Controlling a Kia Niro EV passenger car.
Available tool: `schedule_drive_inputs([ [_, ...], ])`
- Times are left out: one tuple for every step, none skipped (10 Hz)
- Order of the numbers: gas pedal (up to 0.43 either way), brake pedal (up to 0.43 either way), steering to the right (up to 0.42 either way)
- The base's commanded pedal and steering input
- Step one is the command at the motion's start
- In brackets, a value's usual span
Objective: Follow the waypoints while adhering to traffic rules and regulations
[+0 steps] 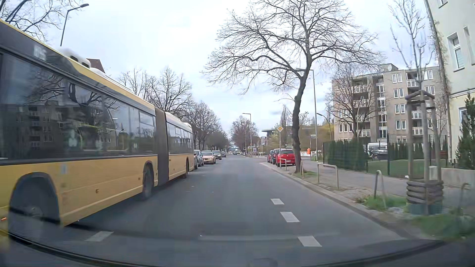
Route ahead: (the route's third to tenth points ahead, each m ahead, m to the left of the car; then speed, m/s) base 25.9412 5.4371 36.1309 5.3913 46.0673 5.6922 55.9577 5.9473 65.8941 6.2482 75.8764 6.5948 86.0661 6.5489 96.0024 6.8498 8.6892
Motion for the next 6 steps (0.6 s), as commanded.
schedule_drive_inputs([
  [0.028, 0.000, -0.001],
  [0.039, 0.000, -0.001],
  [0.039, 0.000, -0.001],
  [0.039, 0.000, -0.001],
  [0.039, 0.000, -0.001],
  [0.039, 0.000, 0.002],
])
